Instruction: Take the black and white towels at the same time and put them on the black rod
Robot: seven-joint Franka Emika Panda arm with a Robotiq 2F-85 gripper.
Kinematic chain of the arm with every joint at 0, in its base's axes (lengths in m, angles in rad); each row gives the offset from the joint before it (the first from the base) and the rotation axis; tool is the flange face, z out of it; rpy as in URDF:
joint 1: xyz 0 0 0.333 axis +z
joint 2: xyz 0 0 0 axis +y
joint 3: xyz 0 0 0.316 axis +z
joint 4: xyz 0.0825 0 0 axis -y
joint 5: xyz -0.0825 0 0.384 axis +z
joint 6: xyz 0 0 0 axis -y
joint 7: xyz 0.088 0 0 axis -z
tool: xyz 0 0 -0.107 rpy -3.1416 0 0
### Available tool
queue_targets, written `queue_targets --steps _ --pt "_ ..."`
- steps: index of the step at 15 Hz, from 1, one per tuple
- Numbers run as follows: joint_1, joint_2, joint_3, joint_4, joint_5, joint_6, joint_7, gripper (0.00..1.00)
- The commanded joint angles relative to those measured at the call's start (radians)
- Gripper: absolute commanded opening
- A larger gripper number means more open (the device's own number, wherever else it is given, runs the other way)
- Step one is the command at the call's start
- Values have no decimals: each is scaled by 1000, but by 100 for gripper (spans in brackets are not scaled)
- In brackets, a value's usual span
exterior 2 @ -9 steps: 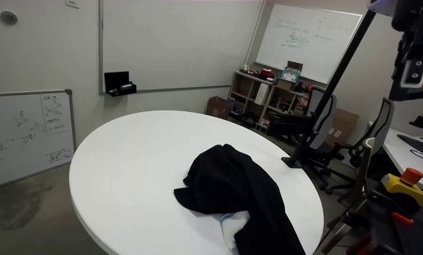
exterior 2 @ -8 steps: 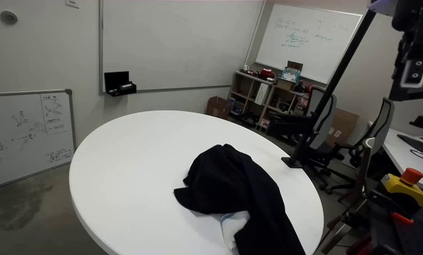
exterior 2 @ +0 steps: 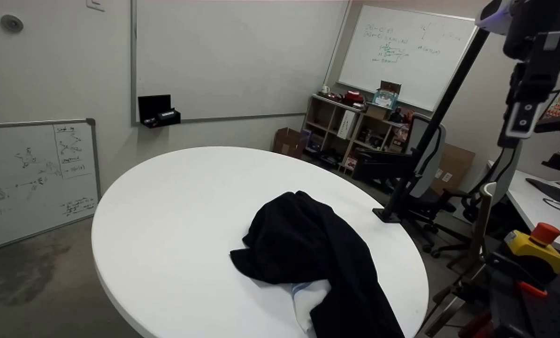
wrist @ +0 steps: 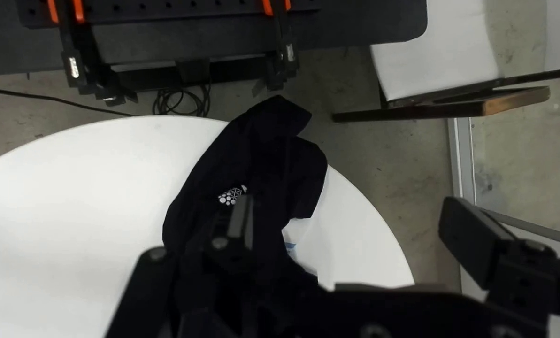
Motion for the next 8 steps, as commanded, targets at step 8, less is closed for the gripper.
queue_targets --steps 8 --pt "-17 358 158 -44 -195 581 156 100"
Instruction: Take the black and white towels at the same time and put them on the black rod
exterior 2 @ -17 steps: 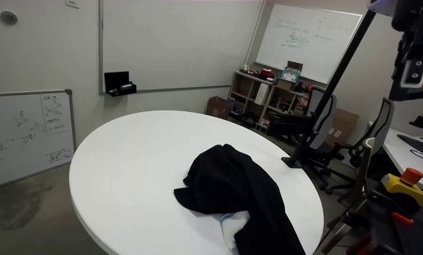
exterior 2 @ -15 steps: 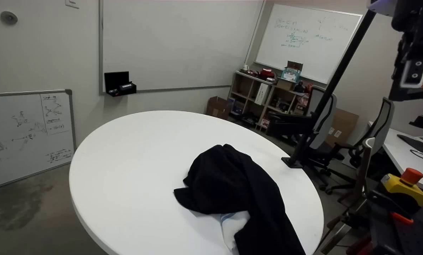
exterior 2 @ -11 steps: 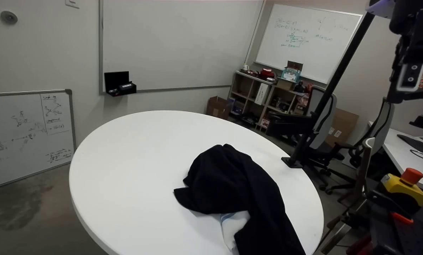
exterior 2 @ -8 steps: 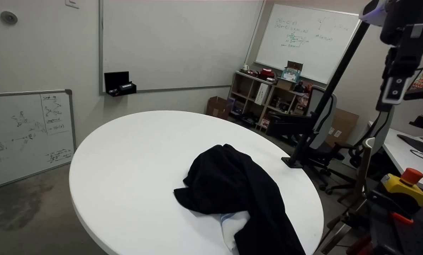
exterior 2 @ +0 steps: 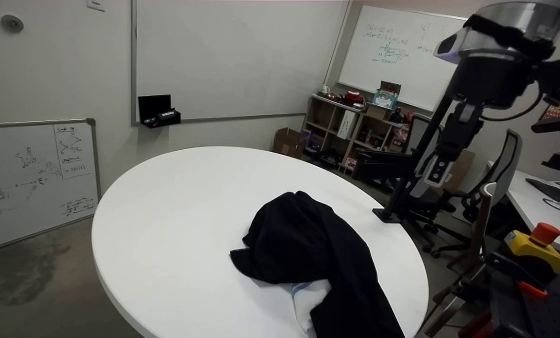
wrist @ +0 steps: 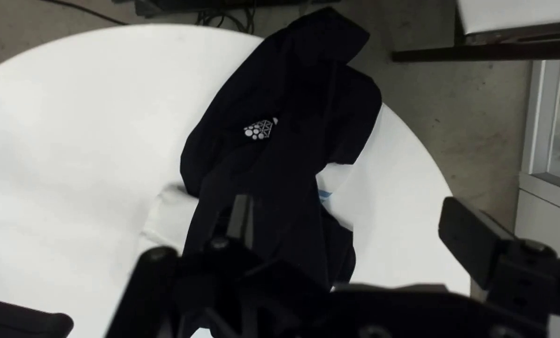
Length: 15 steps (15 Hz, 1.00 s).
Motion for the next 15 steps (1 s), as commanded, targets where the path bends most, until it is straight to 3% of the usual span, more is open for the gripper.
queue_targets --steps 1,4,8,9,12,15 --pt "-31 176 50 20 -162 170 124 100" --pt "-60 320 39 55 -362 260 277 100" --pt "-16 486 -78 145 -620 317 506 100" --pt "-33 522 -74 166 -667 328 560 100" --pt "2 627 -129 241 -763 361 682 100" --pt "33 725 -147 307 -783 396 767 100"
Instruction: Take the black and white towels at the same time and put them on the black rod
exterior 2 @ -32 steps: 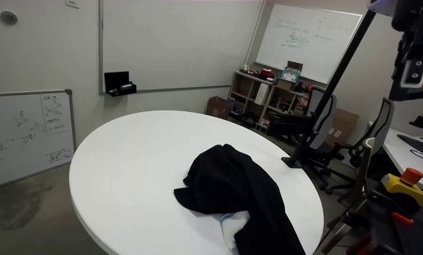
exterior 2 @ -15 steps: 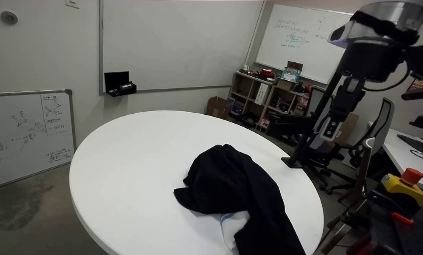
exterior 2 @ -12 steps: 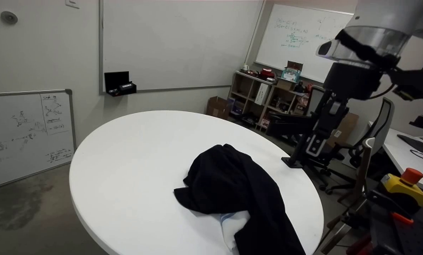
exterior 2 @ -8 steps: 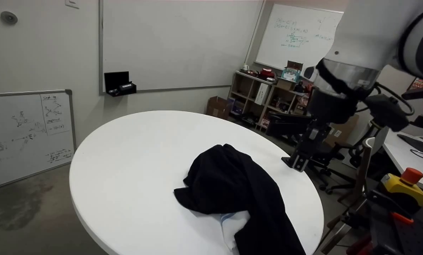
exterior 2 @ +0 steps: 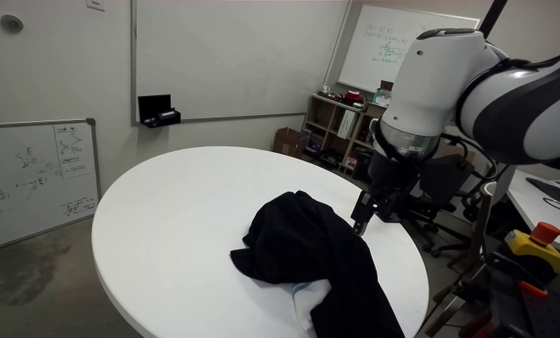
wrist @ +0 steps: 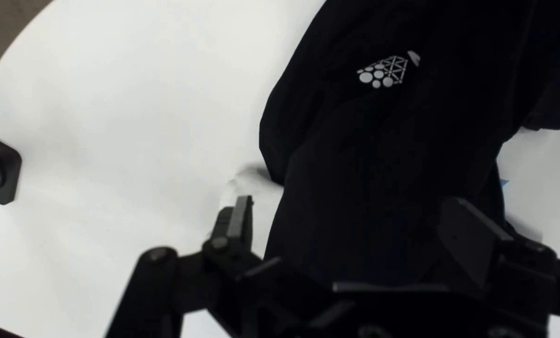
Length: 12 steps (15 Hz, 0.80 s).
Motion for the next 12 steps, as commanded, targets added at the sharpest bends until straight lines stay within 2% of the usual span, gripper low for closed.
queue_targets --steps 1,5,6,7,8,11,12 --pt "55 146 -25 104 -25 53 114 100" --pt "97 256 -24 187 -15 68 165 98" --pt "104 279 -23 205 -12 67 173 91" --pt "109 299 -23 221 -10 66 179 73" --pt "112 313 -22 233 -9 64 185 68" --pt "108 340 -14 255 -1 57 187 42" --pt "168 341 -61 248 95 76 119 35"
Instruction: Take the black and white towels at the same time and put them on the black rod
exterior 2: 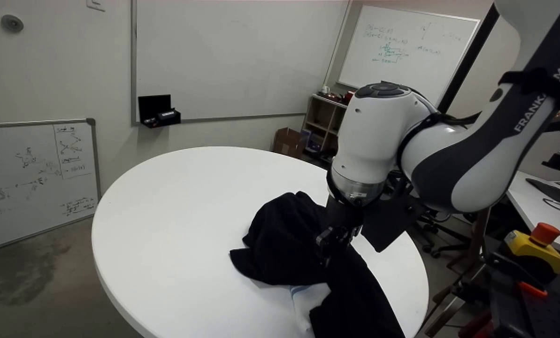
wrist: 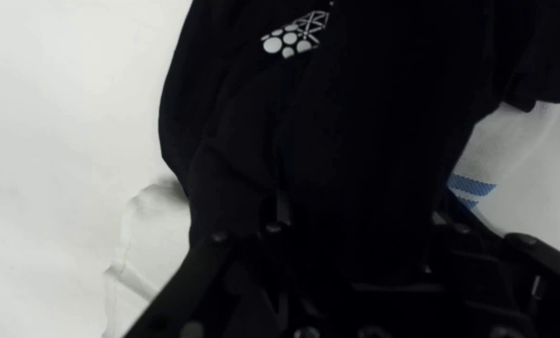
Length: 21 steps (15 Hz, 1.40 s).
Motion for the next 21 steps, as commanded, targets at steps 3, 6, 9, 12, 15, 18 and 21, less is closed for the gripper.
queue_targets --steps 3,6,9,12,15,18,21 --pt "108 23 -77 10 213 32 -97 12" --pt "125 -5 -79 -13 314 21 -158 0" --pt "136 -40 -85 -40 387 18 -206 3" --pt "132 -96 -86 -76 438 13 -251 3" --pt "90 -195 -47 -128 501 -37 -338 3" --pt "85 -316 -42 -185 544 -95 -402 3" --pt "84 -455 -44 -231 549 -164 -426 3"
